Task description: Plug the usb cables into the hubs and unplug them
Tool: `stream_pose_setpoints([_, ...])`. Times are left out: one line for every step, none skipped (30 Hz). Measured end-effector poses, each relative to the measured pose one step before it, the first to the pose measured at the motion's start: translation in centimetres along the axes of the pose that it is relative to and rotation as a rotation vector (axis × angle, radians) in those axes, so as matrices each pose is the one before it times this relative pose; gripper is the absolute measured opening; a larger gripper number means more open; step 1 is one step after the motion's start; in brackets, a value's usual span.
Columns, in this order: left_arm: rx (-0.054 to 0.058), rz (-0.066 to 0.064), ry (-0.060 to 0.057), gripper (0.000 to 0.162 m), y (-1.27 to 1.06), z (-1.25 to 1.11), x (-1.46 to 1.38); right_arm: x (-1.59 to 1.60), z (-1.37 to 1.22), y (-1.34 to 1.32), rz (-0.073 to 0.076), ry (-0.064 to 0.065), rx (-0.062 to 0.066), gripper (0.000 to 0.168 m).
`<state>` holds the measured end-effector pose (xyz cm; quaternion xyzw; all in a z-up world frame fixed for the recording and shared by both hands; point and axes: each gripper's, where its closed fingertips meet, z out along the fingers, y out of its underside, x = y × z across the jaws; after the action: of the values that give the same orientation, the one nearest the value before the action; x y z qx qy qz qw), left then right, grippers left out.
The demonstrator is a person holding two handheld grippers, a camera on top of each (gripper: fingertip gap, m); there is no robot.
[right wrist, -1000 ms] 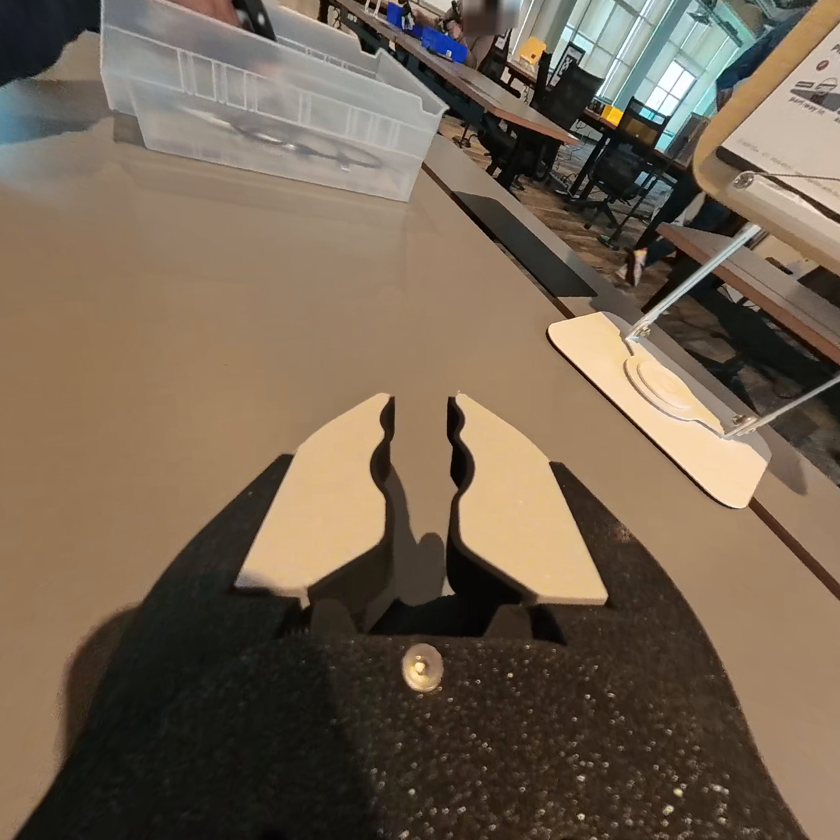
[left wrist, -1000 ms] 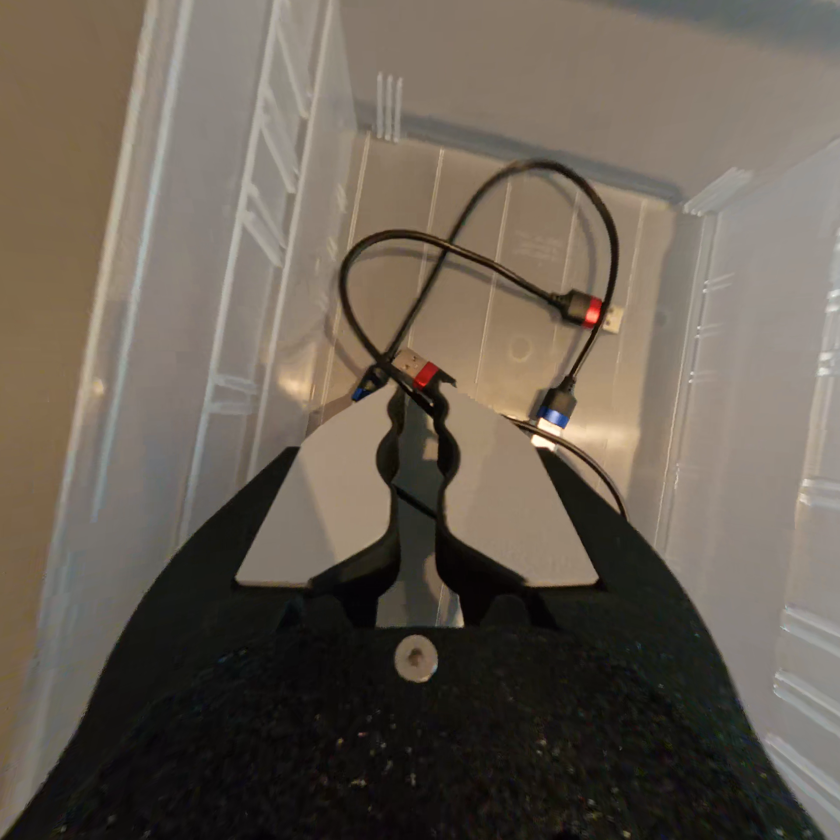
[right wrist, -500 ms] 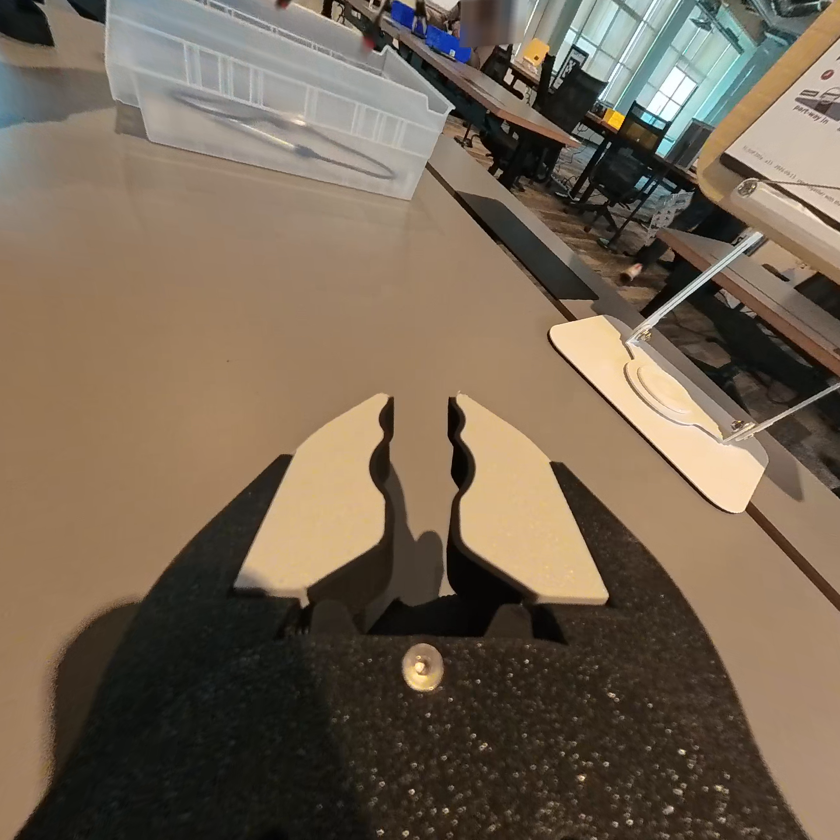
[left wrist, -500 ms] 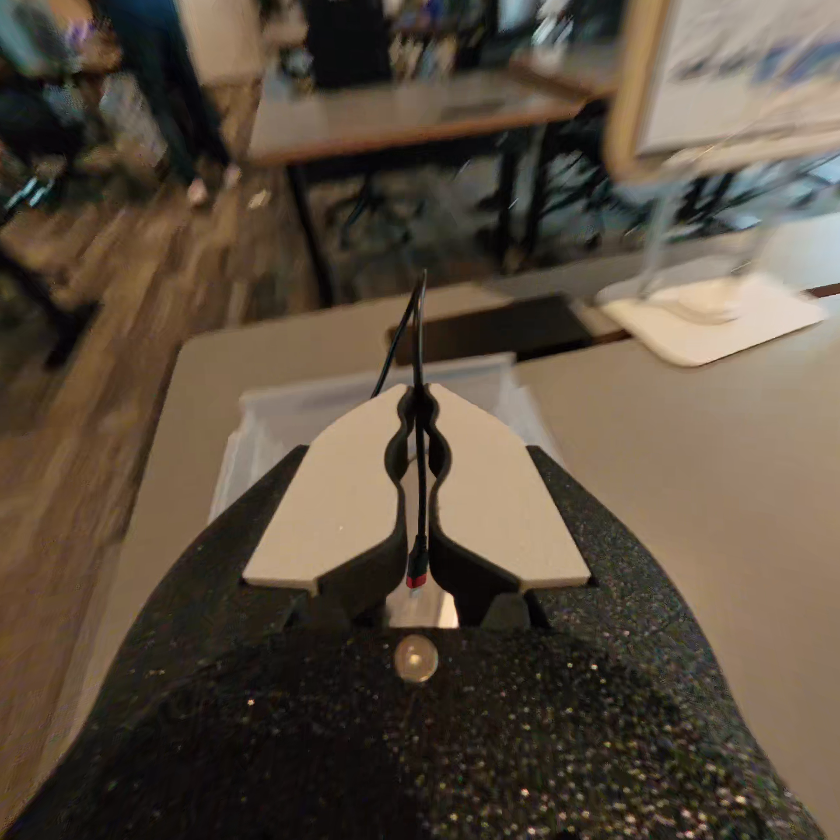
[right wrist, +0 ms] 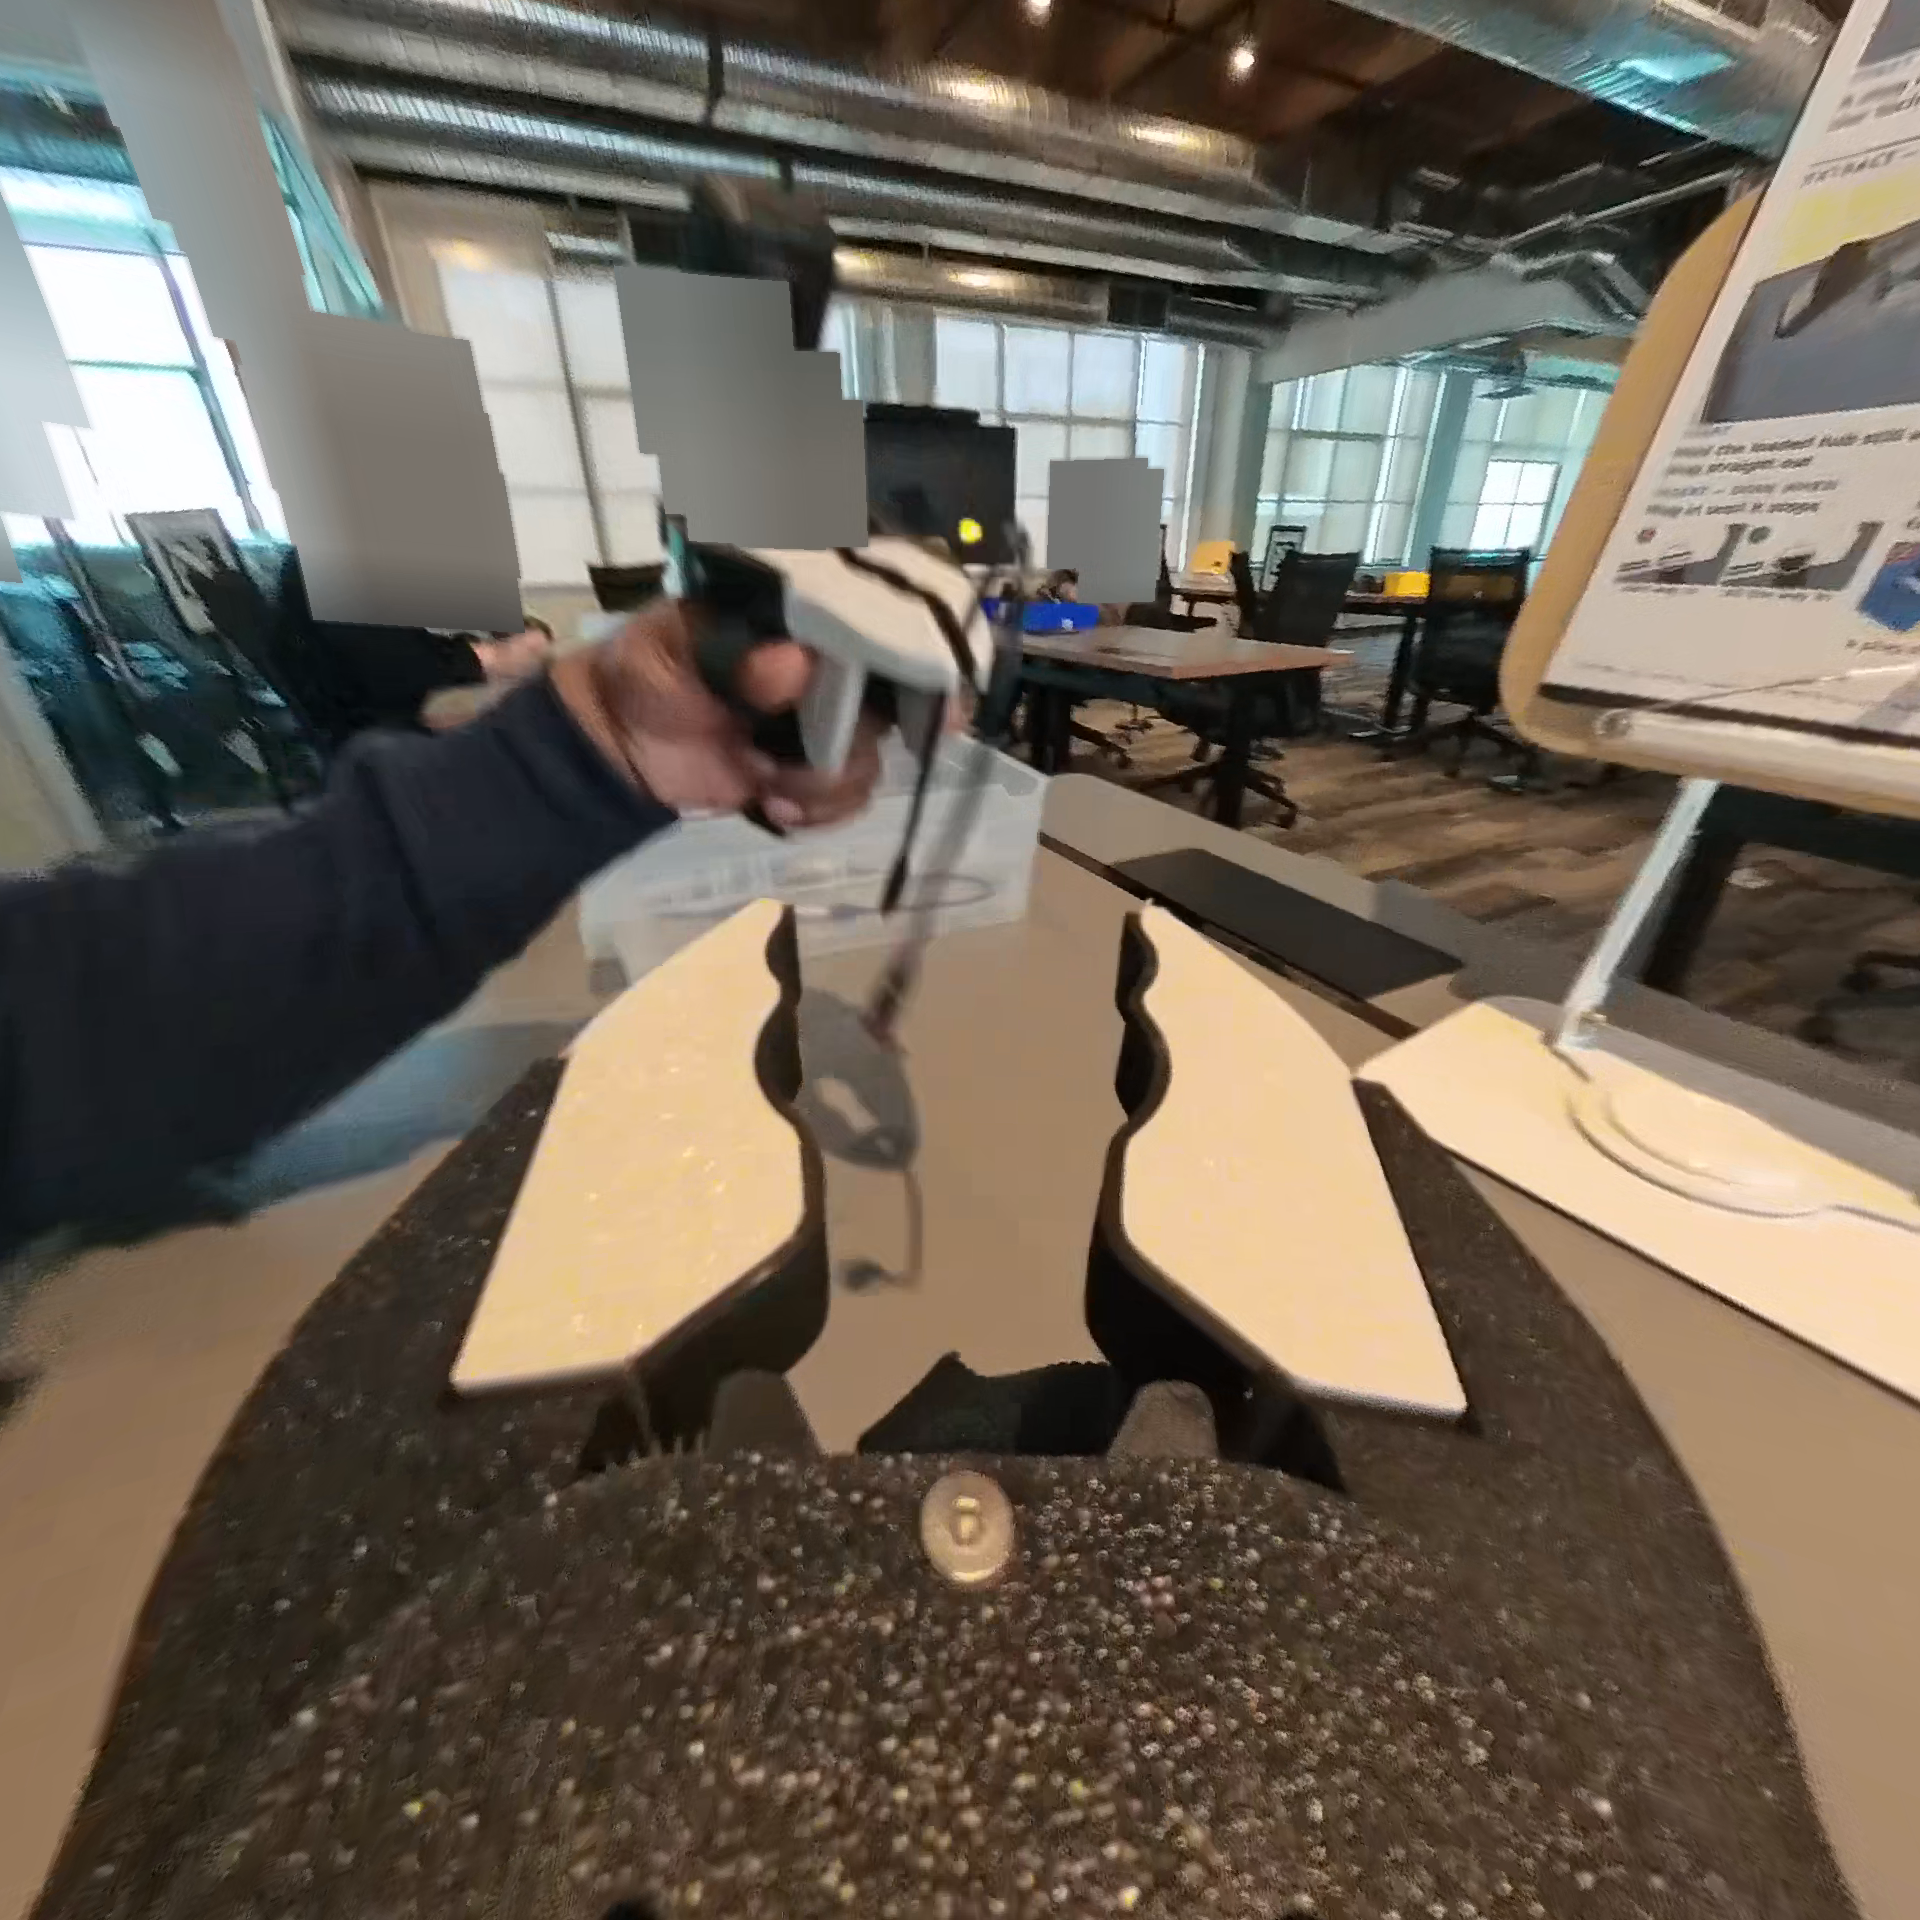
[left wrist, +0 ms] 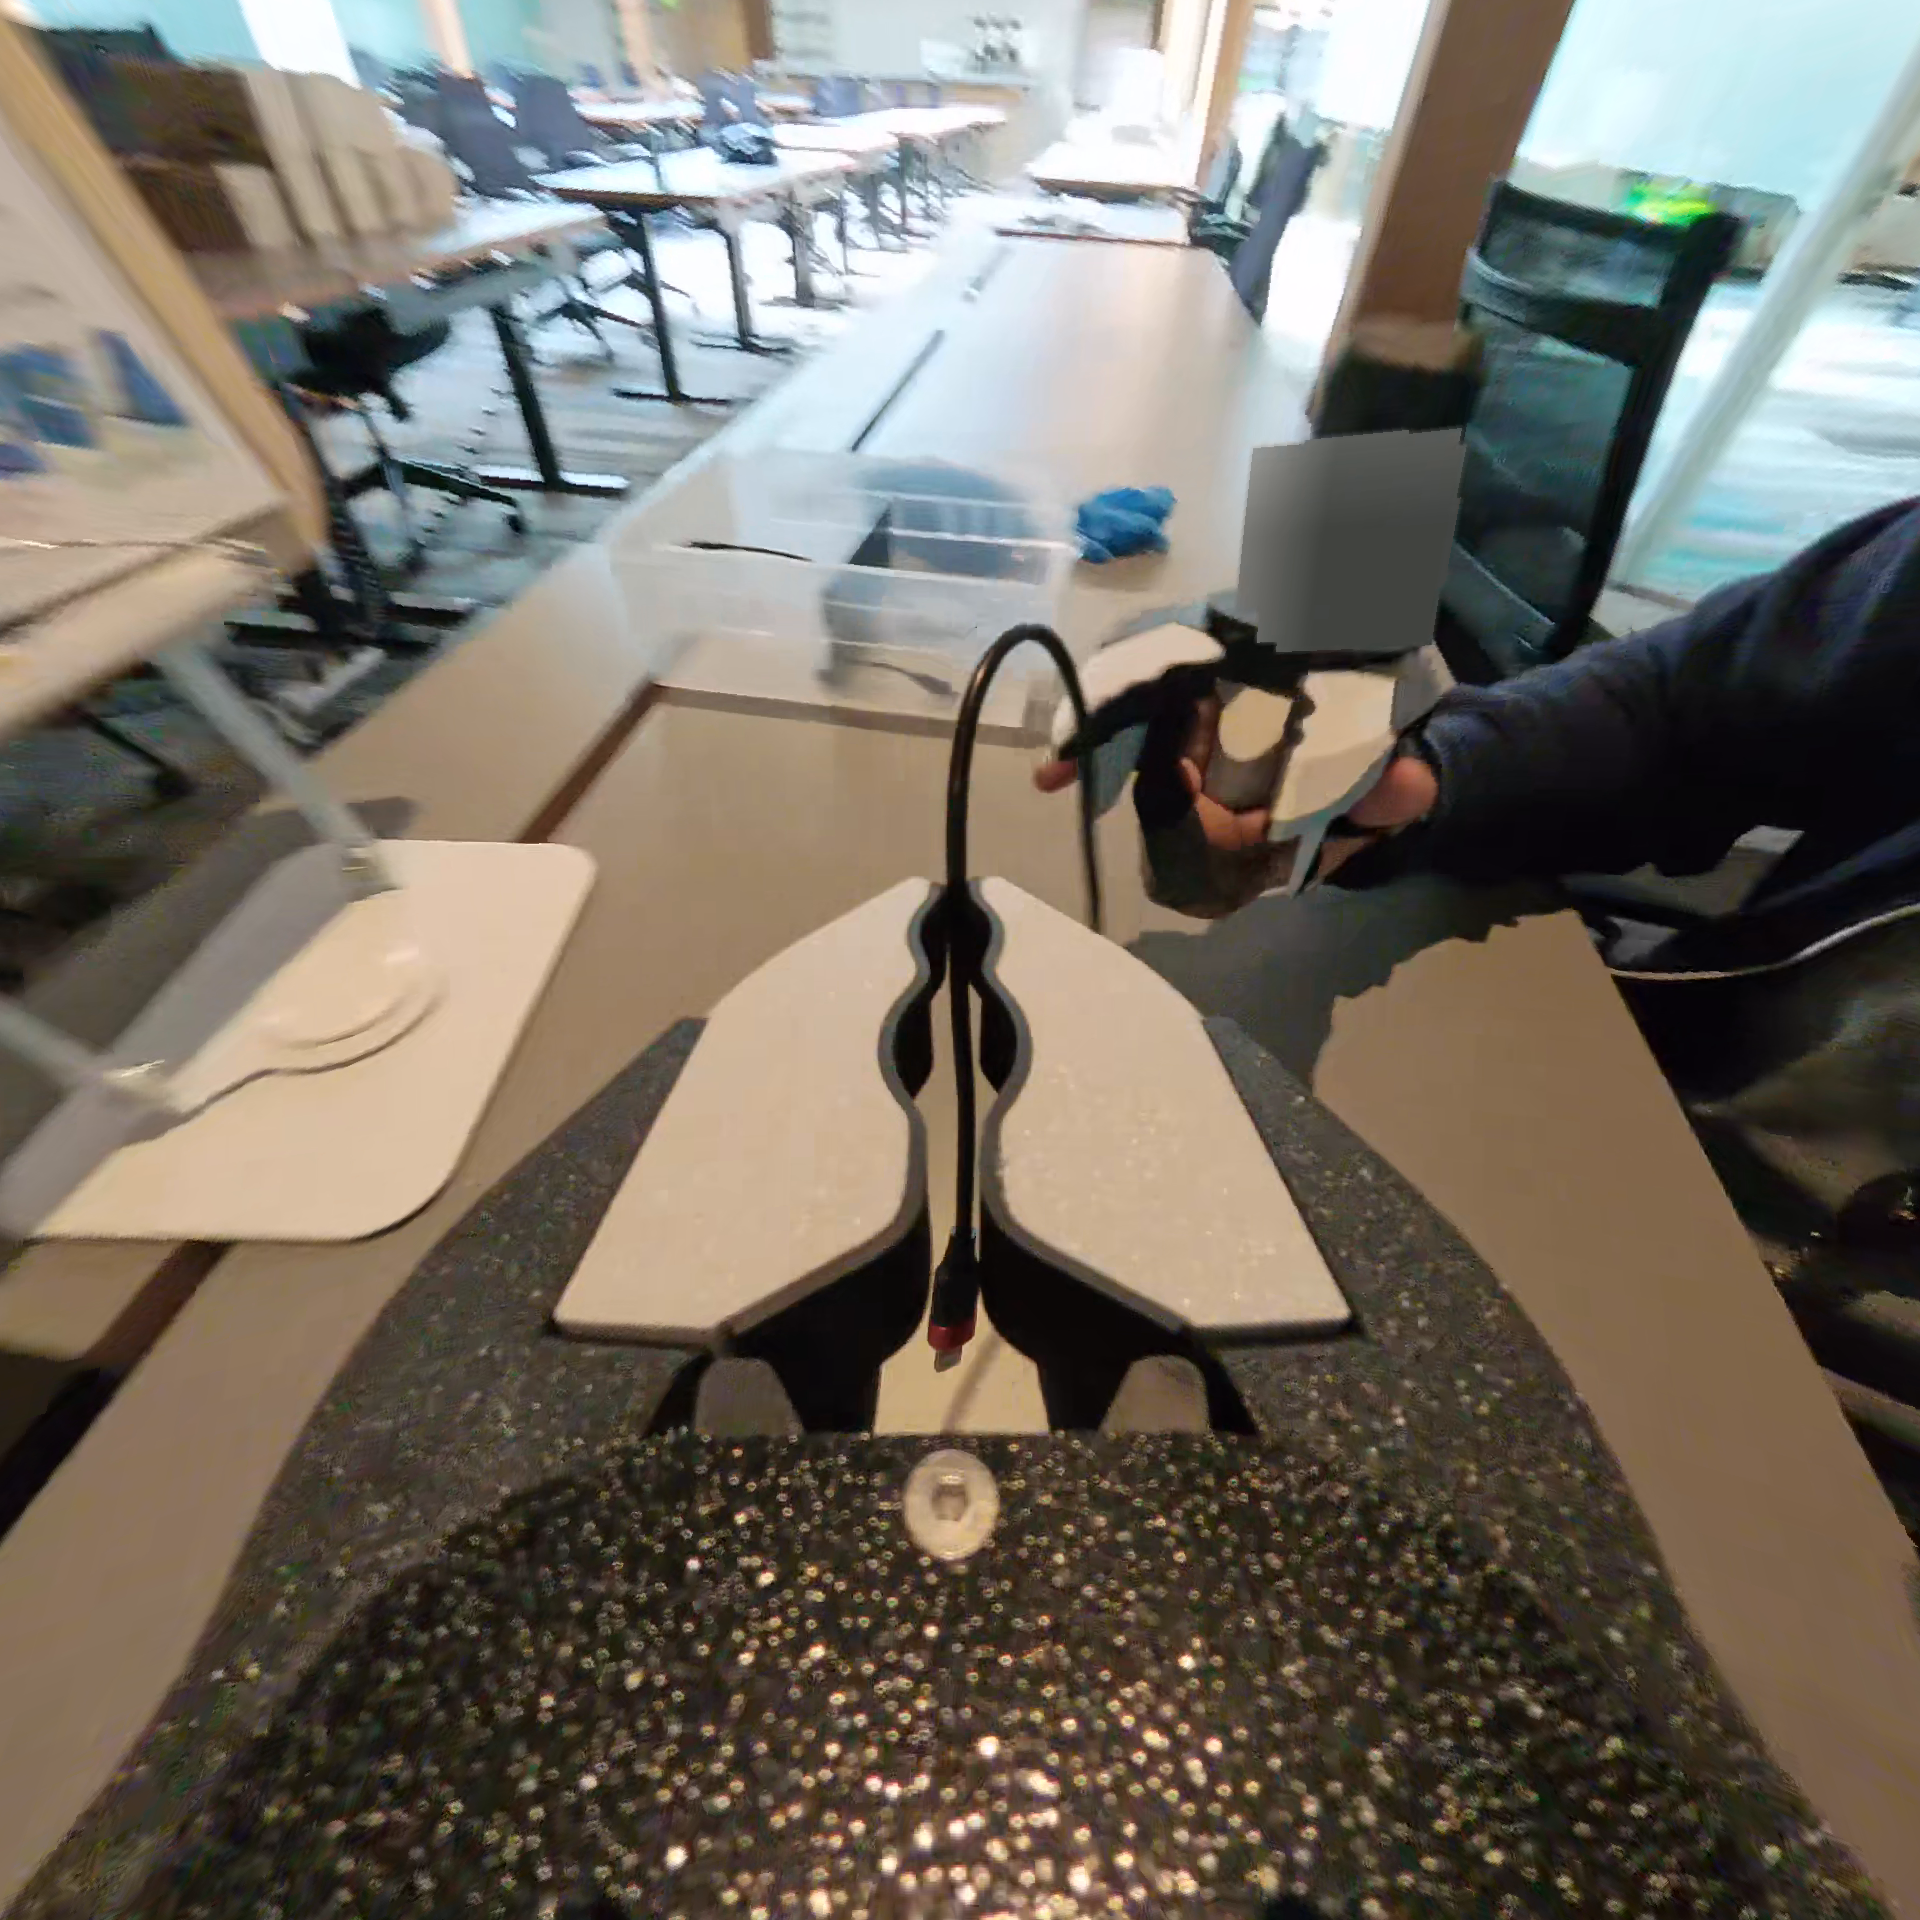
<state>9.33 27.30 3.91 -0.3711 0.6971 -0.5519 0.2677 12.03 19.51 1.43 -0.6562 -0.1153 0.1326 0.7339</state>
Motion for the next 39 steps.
stream_pose_setpoints([-0.0213, 0.0012, 0.0355, 0.003, 0.5, 1.648, 0.601, -0.155, 0.033, -0.401, 0.0349, -0.0039, 0.0114, 0.06])
stream_pose_setpoints([-0.0199, 0.0057, 0.0348, 0.003, 0.474, 1.509, 0.631, 0.212, -0.05, -0.207, 0.0273, 0.0148, 0.0051, 0.062])
stream_pose_setpoints([-0.0208, 0.0053, 0.0273, 0.003, 0.446, 1.363, 0.526, 0.4, -0.13, -0.082, 0.0199, 0.0198, 0.0034, 0.063])
stream_pose_setpoints([-0.0183, 0.0027, 0.0193, 0.003, 0.371, 1.194, 0.406, 0.463, -0.187, -0.004, 0.0145, 0.019, 0.0016, 0.062])
stream_pose_setpoints([-0.0128, 0.0009, 0.0197, 0.003, 0.247, 1.007, 0.395, 0.568, -0.212, 0.127, 0.0108, 0.0239, -0.0042, 0.06])
stream_pose_setpoints([-0.0077, 0.0011, 0.0191, 0.003, 0.173, 0.818, 0.369, 0.584, -0.224, 0.177, 0.0059, 0.0259, -0.0055, 0.054])
stream_pose_setpoints([-0.0033, 0.0009, 0.0121, 0.003, 0.103, 0.634, 0.259, 0.354, -0.268, 0.078, 0.0006, 0.0126, 0.0035, 0.046])
stream_pose_setpoints([-0.0045, -0.0019, 0.0072, 0.003, 0.107, 0.459, 0.141, 0.017, -0.332, -0.062, -0.0045, -0.0081, 0.0118, 0.028])
stream_pose_setpoints([-0.0074, -0.0049, 0.0025, 0.003, 0.154, 0.306, 0.031, -0.103, -0.356, -0.122, -0.0089, -0.0126, 0.012, 0.008])
stream_pose_setpoints([-0.0003, -0.0029, 0.0031, 0.003, 0.052, 0.182, 0.051, 0.056, -0.305, -0.136, -0.0123, -0.0003, 0.0067, 0.002])
stream_pose_setpoints([0.0101, -0.0024, 0.007, 0.003, -0.104, 0.082, 0.106, 0.108, -0.191, 0.006, -0.0141, 0.0043, -0.0065, 0.002])
stream_pose_setpoints([0.009, -0.003, 0.0032, 0.003, -0.12, 0.033, 0.036, 0.046, -0.135, 0.005, -0.0145, 0.0004, -0.0101, 0.002])
stream_pose_setpoints([0.0185, -0.0002, 0.0033, 0.003, -0.239, 0.011, 0.078, 0.114, -0.155, -0.106, -0.0145, 0.007, -0.0037, 0.002])
stream_pose_setpoints([0.0257, 0.0003, 0.0017, 0.004, -0.332, -0.013, 0.058, 0.203, -0.209, -0.27, -0.0145, 0.0147, 0.0054, 0.002])
stream_pose_setpoints([0.0211, -0.003, -0.0084, 0.009, -0.287, -0.071, -0.126, 0.276, -0.289, -0.493, -0.0143, 0.0177, 0.0159, 0.002])
stream_pose_setpoints([0.0193, -0.0042, -0.0208, 0.019, -0.308, -0.148, -0.34, 0.412, -0.396, -0.713, -0.0133, 0.0208, 0.0231, 0.002])
stream_pose_setpoints([0.0238, 0.0006, -0.0234, 0.025, -0.385, -0.258, -0.375, 0.65, -0.501, -0.87, -0.0133, 0.0277, 0.0259, 0.002])
stream_pose_setpoints([0.031, 0.005, -0.0174, 0.028, -0.5, -0.347, -0.261, 0.932, -0.64, -1.044, -0.0168, 0.038, 0.0304, 0.002])
stream_pose_setpoints([0.035, 0.0027, -0.0177, 0.03, -0.575, -0.391, -0.26, 1.271, -0.794, -1.241, -0.0211, 0.0492, 0.0372, 0.002])
stream_pose_setpoints([0.029, -0.0022, -0.0167, 0.03, -0.507, -0.385, -0.258, 1.646, -0.952, -1.394, -0.0218, 0.06, 0.0419, 0.002])
stream_pose_setpoints([0.0157, -0.0052, -0.0108, 0.03, -0.322, -0.321, -0.204, 2.003, -1.059, -1.499, -0.0195, 0.0681, 0.045, 0.002])
stream_pose_setpoints([0.0034, -0.0039, -0.0045, 0.029, -0.107, -0.241, -0.112, 2.297, -1.14, -1.576, -0.0206, 0.0725, 0.0478, 0.002])
stream_pose_setpoints([-0.0041, 0.0006, -0.0026, 0.029, 0.038, -0.171, -0.077, 2.624, -1.197, -1.567, -0.0266, 0.083, 0.0485, 0.002])
stream_pose_setpoints([-0.0062, 0.0041, -0.0018, 0.028, 0.118, -0.091, -0.039, 2.892, -1.167, -1.433, -0.029, 0.0907, 0.0436, 0.002])
stream_pose_setpoints([-0.0067, 0.0041, 0.0001, 0.027, 0.154, -0.006, -0.009, 2.963, -1.018, -1.106, -0.024, 0.0848, 0.0317, 0.002])
stream_pose_setpoints([-0.007, 0.0014, 0.0014, 0.027, 0.157, 0.058, 0.012, 2.907, -0.834, -0.737, -0.0155, 0.0751, 0.0189, 0.002])
stream_pose_setpoints([-0.0066, -0.0003, 0.003, 0.027, 0.159, 0.136, 0.037, 2.817, -0.695, -0.384, -0.0092, 0.0711, 0.0112, 0.002])
stream_pose_setpoints([-0.0068, 0.0006, 0.0045, 0.026, 0.173, 0.186, 0.059, 2.644, -0.565, -0.091, -0.0049, 0.0664, 0.007, 0.002])
stream_pose_setpoints([-0.0084, 0.0013, 0.0056, 0.026, 0.206, 0.225, 0.092, 2.313, -0.378, 0.218, 0.0024, 0.0521, -0.0027, 0.002])
stream_pose_setpoints([-0.0109, 0.0016, 0.006, 0.026, 0.262, 0.24, 0.108, 1.935, -0.178, 0.553, 0.012, 0.0379, -0.0166, 0.002])
stream_pose_setpoints([-0.0131, 0.0026, 0.0053, 0.026, 0.294, 0.254, 0.105, 1.618, -0.026, 0.745, 0.0195, 0.0309, -0.0233, 0.001])
stream_pose_setpoints([-0.0146, 0.0038, 0.0048, 0.026, 0.309, 0.244, 0.103, 1.3, 0.06, 0.839, 0.0202, 0.0255, -0.0254, 0.001])
stream_pose_setpoints([-0.0146, 0.0042, 0.0034, 0.025, 0.301, 0.209, 0.086, 0.97, 0.142, 0.914, 0.0114, 0.0197, -0.0306, 0.002])
stream_pose_setpoints([-0.0129, 0.0035, 0.0019, 0.025, 0.261, 0.186, 0.049, 0.665, 0.194, 0.898, -0.0032, 0.0166, -0.0312, 0.002])
stream_pose_setpoints([-0.0106, 0.0025, 0.0013, 0.025, 0.223, 0.131, 0.031, 0.412, 0.201, 0.842, -0.0176, 0.0153, -0.029, 0.002])
stream_pose_setpoints([-0.007, 0.0009, 0.0014, 0.025, 0.18, 0.088, 0.026, 0.204, 0.238, 0.851, -0.0273, 0.0133, -0.0333, 0.002])
stream_pose_setpoints([-0.0035, -0.0013, 0.0002, 0.025, 0.118, 0.047, -0.025, 0.081, 0.252, 0.814, -0.032, 0.0142, -0.0339, 0.002])
stream_pose_setpoints([-0.0014, -0.003, -0.0016, 0.025, 0.081, 0.01, -0.059, 0.014, 0.217, 0.677, -0.034, 0.0155, -0.0276, 0.002])
stream_pose_setpoints([-0.0007, -0.0037, -0.003, 0.025, 0.059, -0.01, -0.08, -0.164, 0.194, 0.553, -0.0352, 0.0079, -0.0218, 0.002])
